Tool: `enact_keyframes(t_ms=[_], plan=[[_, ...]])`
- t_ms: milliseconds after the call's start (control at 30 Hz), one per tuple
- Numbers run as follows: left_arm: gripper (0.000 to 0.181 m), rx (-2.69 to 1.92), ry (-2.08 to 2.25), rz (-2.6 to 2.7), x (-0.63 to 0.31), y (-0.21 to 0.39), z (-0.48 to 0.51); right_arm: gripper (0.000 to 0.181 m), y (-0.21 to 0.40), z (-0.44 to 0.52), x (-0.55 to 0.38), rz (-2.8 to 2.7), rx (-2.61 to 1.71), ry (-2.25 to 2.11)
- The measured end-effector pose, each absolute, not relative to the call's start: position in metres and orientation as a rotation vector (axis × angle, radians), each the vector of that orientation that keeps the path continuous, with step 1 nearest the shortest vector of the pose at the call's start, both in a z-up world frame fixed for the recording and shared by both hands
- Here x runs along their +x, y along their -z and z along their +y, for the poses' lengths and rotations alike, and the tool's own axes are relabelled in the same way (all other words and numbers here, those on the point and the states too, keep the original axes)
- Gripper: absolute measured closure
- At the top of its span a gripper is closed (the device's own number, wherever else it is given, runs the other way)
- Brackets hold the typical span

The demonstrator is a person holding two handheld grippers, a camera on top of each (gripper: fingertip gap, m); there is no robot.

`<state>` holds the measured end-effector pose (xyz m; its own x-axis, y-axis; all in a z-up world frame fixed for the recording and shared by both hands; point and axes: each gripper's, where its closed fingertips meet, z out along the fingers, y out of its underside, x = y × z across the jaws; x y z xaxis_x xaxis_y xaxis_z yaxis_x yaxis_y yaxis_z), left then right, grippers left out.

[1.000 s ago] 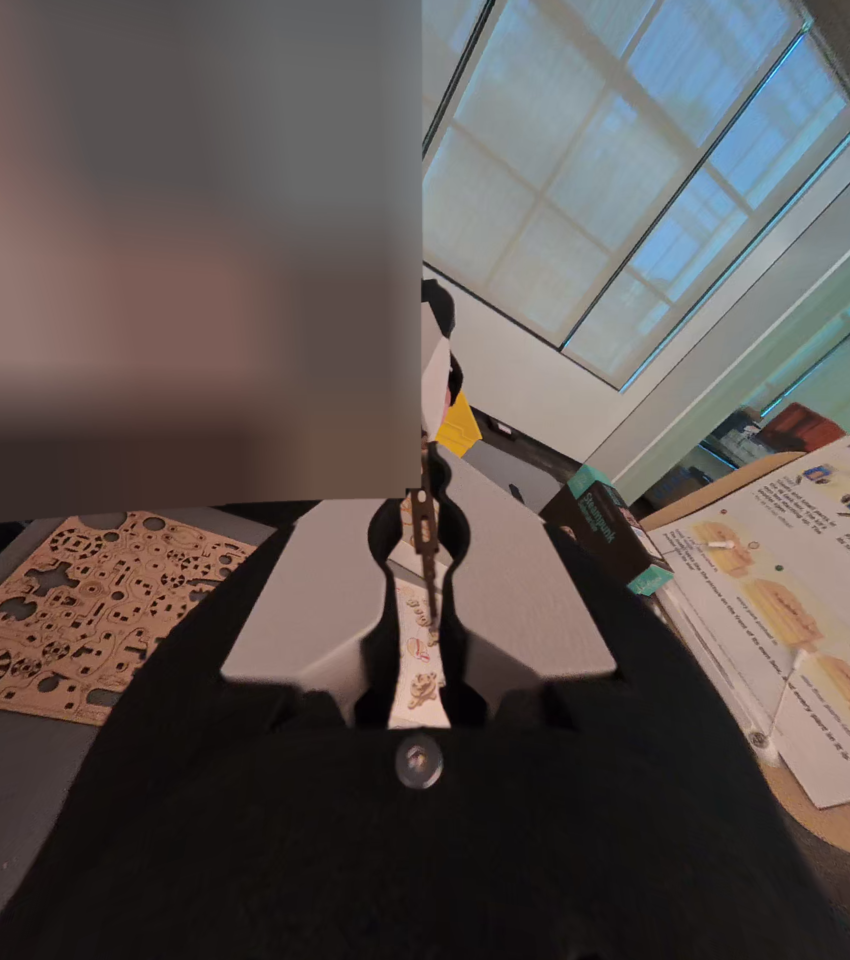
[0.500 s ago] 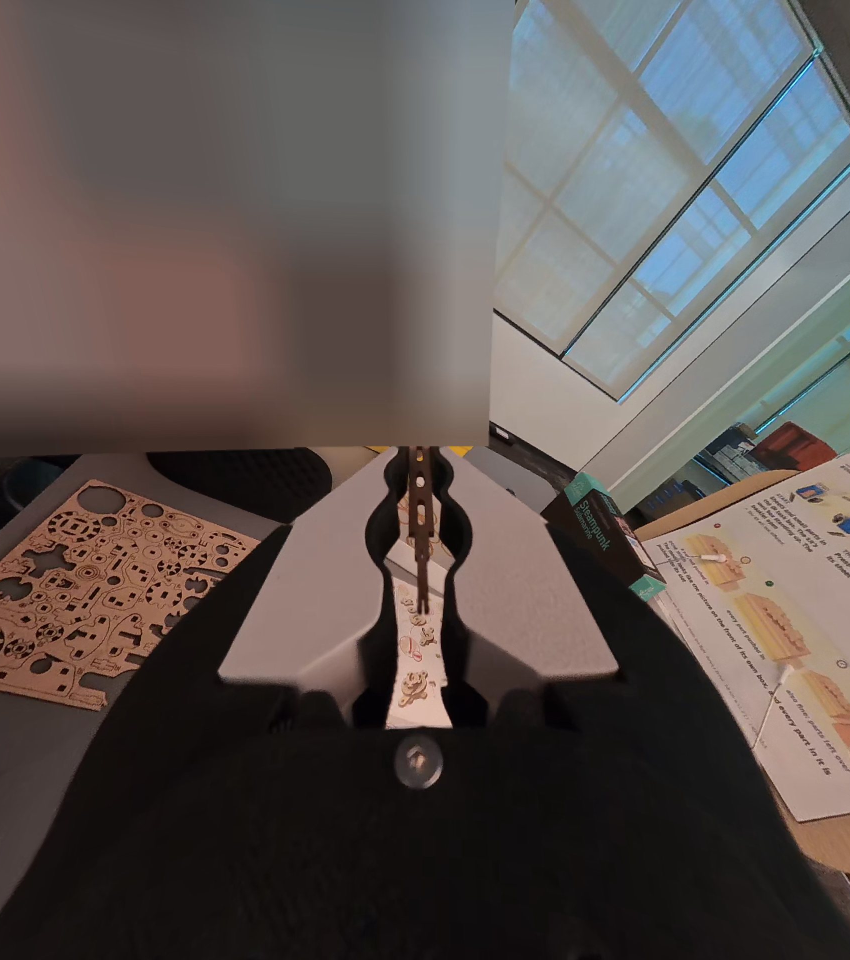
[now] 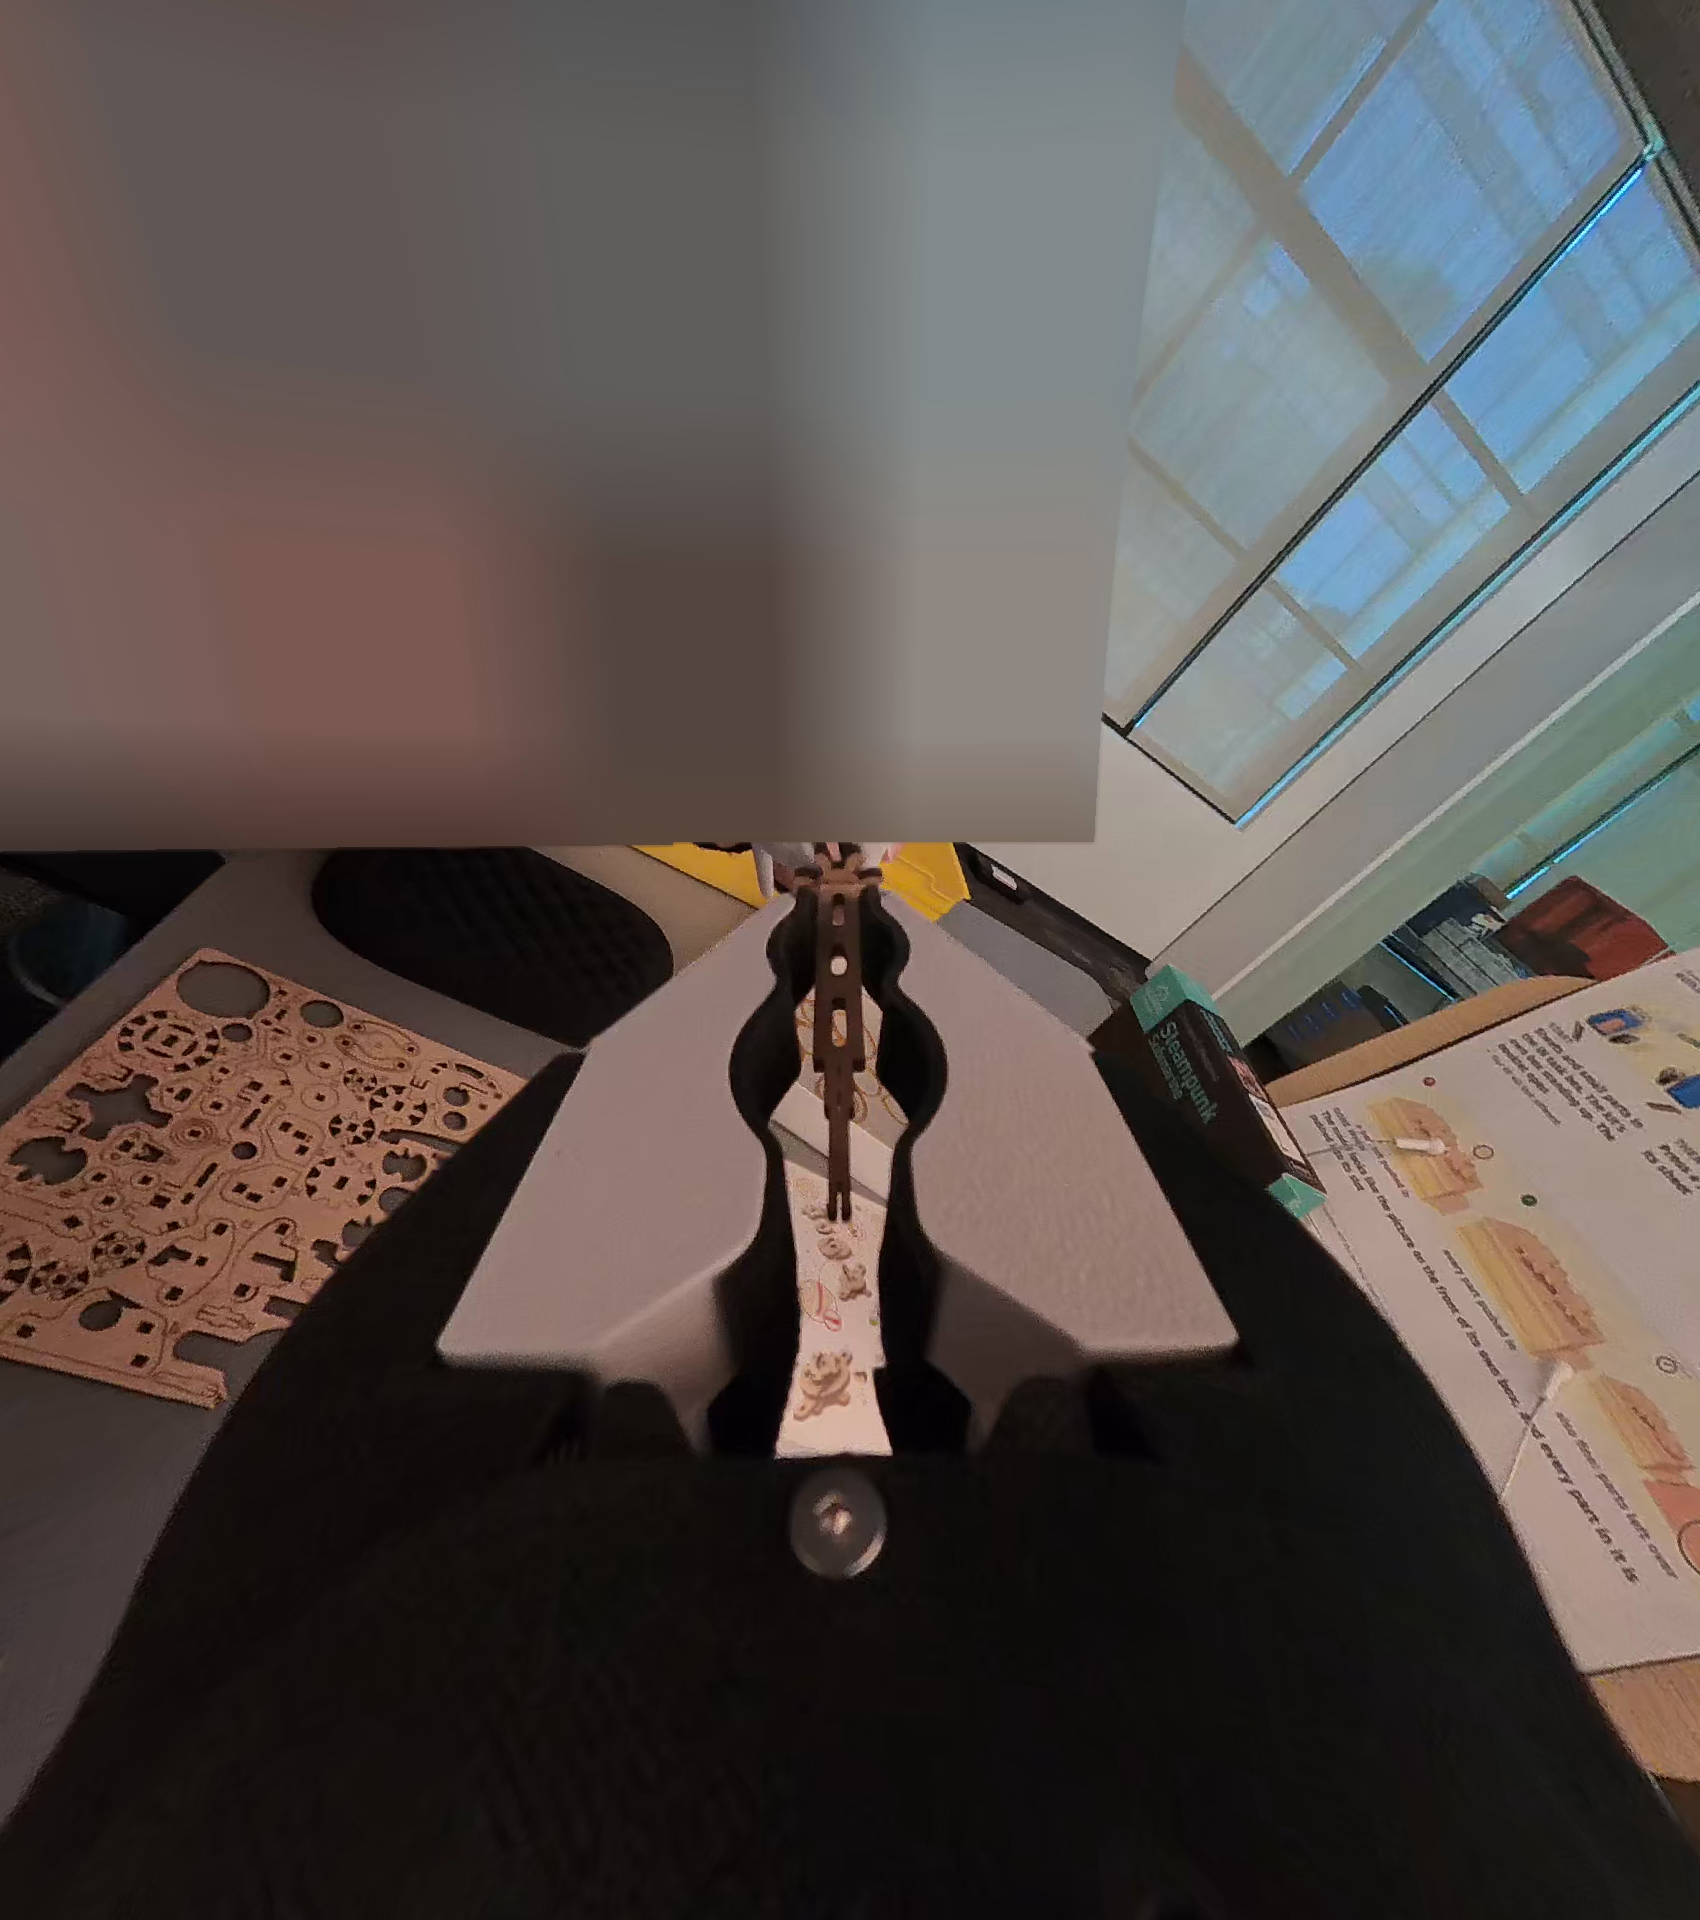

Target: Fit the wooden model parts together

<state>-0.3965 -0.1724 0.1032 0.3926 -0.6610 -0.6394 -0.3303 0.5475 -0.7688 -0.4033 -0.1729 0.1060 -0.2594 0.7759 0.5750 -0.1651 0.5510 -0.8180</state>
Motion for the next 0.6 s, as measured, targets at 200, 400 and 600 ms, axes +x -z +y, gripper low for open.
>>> enact_keyframes(t_ms=[200, 400, 600], plan=[[0.181, -1.000, 0.282, 1.181, -0.394, -0.105, -0.174, 0.176, -0.108, -0.175, -0.401, -1.596, -0.537, -0.987], [0.181, -0.975, 0.264, 1.141, -0.396, -0.110, -0.172, 0.176, -0.112, -0.173, -0.402, -1.551, -0.541, -0.967], [0.181, -0.967, 0.247, 1.103, -0.399, -0.115, -0.169, 0.176, -0.116, -0.171, -0.405, -1.494, -0.565, -0.990]])
